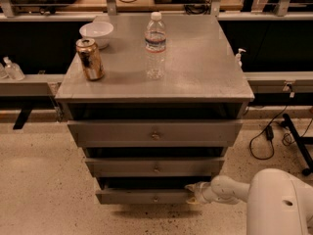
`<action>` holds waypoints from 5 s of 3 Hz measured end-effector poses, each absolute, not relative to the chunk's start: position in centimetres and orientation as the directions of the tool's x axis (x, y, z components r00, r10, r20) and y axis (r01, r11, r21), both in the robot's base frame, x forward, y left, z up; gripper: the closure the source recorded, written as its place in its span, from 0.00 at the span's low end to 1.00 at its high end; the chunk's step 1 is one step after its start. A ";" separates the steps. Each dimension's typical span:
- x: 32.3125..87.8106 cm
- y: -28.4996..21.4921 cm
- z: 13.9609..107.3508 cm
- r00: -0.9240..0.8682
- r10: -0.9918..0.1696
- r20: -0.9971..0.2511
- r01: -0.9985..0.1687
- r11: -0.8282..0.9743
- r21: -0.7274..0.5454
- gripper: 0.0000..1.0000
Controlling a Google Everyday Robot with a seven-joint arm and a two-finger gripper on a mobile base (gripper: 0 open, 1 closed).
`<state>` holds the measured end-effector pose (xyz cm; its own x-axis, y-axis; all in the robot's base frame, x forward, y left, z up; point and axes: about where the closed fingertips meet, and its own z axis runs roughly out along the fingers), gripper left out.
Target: Open bottom drawer
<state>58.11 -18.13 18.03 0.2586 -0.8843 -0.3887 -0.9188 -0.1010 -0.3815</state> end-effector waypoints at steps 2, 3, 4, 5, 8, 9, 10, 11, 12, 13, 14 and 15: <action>57.9 -17.8 17.8 0.258 -0.881 -0.396 -0.921 -0.101 -0.376 0.00; 57.6 -18.0 17.6 0.239 -0.871 -0.428 -0.933 -0.083 -0.351 0.00; 56.2 -17.6 17.9 0.226 -0.843 -0.487 -0.946 -0.072 -0.315 0.18; 55.0 -17.7 17.8 0.201 -0.832 -0.517 -0.959 -0.060 -0.276 0.41; 54.1 -17.4 19.0 0.219 -0.796 -0.564 -0.961 -0.076 -0.266 1.00; 54.0 -17.4 19.0 0.219 -0.796 -0.564 -0.961 -0.076 -0.266 1.00; 54.0 -17.3 18.9 0.219 -0.795 -0.566 -0.961 -0.077 -0.264 0.82; 54.0 -17.3 18.9 0.219 -0.795 -0.566 -0.961 -0.077 -0.264 0.59; 53.9 -17.2 18.8 0.220 -0.794 -0.567 -0.962 -0.078 -0.263 0.36; 53.9 -17.1 18.8 0.220 -0.794 -0.567 -0.962 -0.078 -0.263 0.12; 53.8 -17.0 18.7 0.220 -0.793 -0.569 -0.962 -0.079 -0.261 0.00; 53.6 -16.8 18.5 0.209 -0.782 -0.587 -0.969 -0.084 -0.233 0.00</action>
Offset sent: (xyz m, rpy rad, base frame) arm -0.0008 0.0016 -0.0010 0.0014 0.0019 0.0017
